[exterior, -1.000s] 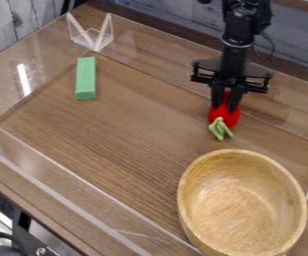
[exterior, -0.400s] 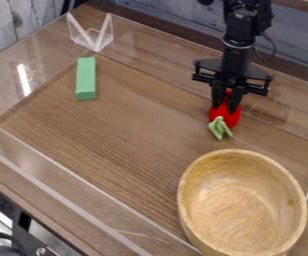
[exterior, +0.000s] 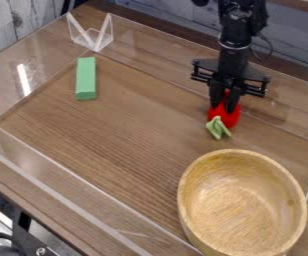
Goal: Move the red object to the right side of the table
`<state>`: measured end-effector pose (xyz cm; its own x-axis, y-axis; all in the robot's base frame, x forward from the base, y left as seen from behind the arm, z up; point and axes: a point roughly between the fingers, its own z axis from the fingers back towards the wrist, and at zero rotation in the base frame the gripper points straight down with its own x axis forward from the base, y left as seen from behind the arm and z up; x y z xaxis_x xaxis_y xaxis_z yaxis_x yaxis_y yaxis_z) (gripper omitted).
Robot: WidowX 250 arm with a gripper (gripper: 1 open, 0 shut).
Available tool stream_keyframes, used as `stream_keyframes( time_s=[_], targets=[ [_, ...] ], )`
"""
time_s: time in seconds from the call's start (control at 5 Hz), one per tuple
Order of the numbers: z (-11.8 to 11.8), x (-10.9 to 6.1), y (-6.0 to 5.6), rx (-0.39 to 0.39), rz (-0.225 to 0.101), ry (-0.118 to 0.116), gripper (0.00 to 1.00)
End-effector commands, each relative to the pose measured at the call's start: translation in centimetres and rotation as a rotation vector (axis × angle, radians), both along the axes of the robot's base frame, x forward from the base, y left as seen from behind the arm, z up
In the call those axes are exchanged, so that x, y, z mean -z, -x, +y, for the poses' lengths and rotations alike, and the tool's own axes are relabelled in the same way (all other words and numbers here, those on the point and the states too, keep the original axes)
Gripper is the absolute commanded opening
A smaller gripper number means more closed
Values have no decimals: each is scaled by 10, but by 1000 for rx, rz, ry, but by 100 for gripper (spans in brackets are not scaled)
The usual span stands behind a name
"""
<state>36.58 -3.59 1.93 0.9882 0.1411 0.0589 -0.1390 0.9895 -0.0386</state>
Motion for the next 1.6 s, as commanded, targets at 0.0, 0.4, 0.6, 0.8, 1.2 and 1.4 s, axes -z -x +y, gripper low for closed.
stream_keyframes(
  time_s=[0.0, 0.4, 0.6, 0.8, 1.2, 1.4],
  targets=[
    [12, 15, 11, 44, 26, -3, 0],
    [19, -4, 11, 43, 42, 0, 100],
    [21, -13, 7, 41, 55, -5, 100],
    [20, -23, 11, 126, 56, -22, 100],
    [23, -44, 19, 271, 49, -35, 100],
    [25, -53, 22, 342, 41, -34, 100]
  ],
)
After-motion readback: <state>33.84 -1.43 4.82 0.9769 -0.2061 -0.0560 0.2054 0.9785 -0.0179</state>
